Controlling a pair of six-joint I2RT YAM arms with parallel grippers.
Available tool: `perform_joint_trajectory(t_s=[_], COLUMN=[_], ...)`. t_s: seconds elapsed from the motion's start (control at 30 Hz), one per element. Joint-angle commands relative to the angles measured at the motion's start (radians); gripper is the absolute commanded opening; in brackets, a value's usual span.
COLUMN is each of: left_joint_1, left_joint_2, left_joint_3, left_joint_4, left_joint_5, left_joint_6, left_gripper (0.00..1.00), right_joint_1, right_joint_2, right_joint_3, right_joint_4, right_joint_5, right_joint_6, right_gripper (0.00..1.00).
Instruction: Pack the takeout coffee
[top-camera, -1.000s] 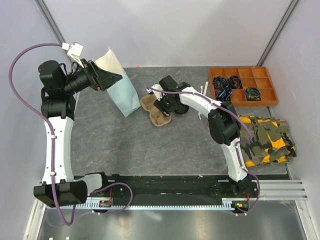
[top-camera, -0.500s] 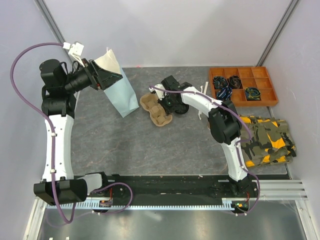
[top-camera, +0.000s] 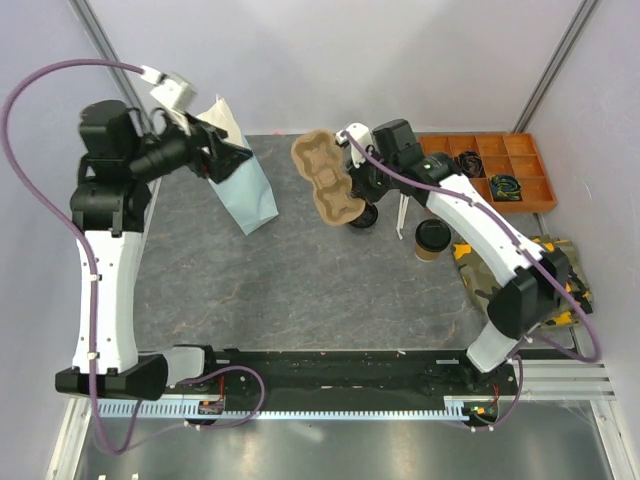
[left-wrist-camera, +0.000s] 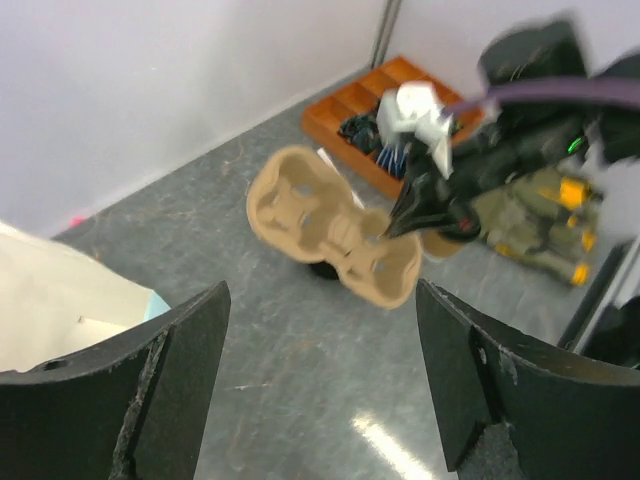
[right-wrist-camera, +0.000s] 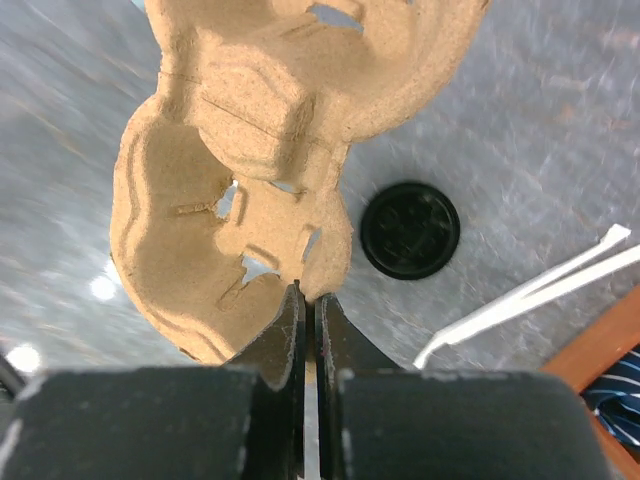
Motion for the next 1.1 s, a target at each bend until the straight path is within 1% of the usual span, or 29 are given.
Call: perform_joint_trajectory(t_s=[0.0,0.07,0.13,0.23,0.3,0.33,0.4,0.43,0.5,0.53,0.57,0.6,0.63,0.67,0.7,0.77,0.83,0.97,1.07], left_joint_1=[-0.256,-0.281,-0.280,-0.278,-0.278,-0.280,-0.283,-0.284,-0.325,-0.351,-0.412,-0.445,-0.476,-0.532,-0.556,-0.600,-0.619,-0.652,-0.681], left_joint_2=[-0.038,-0.052,-0.044,-0.009,0.040,0.054,0.071,0.062,0.030,-0.001,-0.015,-0.029,-0.053,-0.067,-0.078,-0.095,-0.096,-0.101,-0.095], left_joint_3=[-0.018,-0.061,-0.052,0.023,0.069,0.105,0.121,0.095,0.042,-0.018,-0.047,-0.078,-0.145,-0.176,-0.205,-0.258,-0.281,-0.328,-0.367], left_joint_4=[-0.186,-0.177,-0.161,-0.164,-0.215,-0.233,-0.272,-0.285,-0.269,-0.254,-0.249,-0.243,-0.209,-0.188,-0.162,-0.109,-0.085,-0.016,0.018], left_joint_5=[-0.364,-0.419,-0.450,-0.452,-0.453,-0.432,-0.388,-0.311,-0.291,-0.315,-0.330,-0.349,-0.393,-0.425,-0.483,-0.527,-0.576,-0.605,-0.642], left_joint_6=[0.396,0.398,0.370,0.347,0.340,0.336,0.347,0.365,0.364,0.363,0.373,0.384,0.414,0.434,0.473,0.510,0.531,0.563,0.593], left_gripper=[0.82,0.82,0.81,0.80,0.78,0.77,0.74,0.74,0.74,0.74,0.73,0.73,0.73,0.73,0.74,0.77,0.78,0.81,0.81], right_joint_1=[0.008,0.021,0.035,0.064,0.103,0.126,0.147,0.165,0.176,0.187,0.196,0.201,0.212,0.218,0.222,0.236,0.238,0.252,0.273], right_joint_2=[-0.091,-0.117,-0.146,-0.195,-0.231,-0.244,-0.280,-0.286,-0.301,-0.303,-0.304,-0.301,-0.300,-0.292,-0.292,-0.294,-0.298,-0.300,-0.301], right_joint_3=[-0.057,-0.089,-0.104,-0.149,-0.172,-0.181,-0.210,-0.215,-0.226,-0.226,-0.223,-0.220,-0.213,-0.209,-0.207,-0.210,-0.213,-0.218,-0.221], right_joint_4=[0.058,0.079,0.083,0.099,0.112,0.122,0.156,0.162,0.185,0.191,0.199,0.204,0.204,0.205,0.205,0.210,0.211,0.210,0.213], right_joint_5=[-0.089,-0.098,-0.103,-0.080,-0.045,-0.033,-0.006,0.013,0.029,0.040,0.043,0.041,0.028,0.018,0.011,0.014,0.020,0.012,0.012], right_joint_6=[0.141,0.142,0.103,0.050,0.021,0.005,0.000,0.014,0.049,0.088,0.106,0.129,0.148,0.178,0.191,0.206,0.208,0.189,0.172], right_gripper=[0.00,0.00,0.00,0.00,0.00,0.00,0.00,0.00,0.00,0.00,0.00,0.00,0.00,0.00,0.00,0.00,0.00,0.00,0.00])
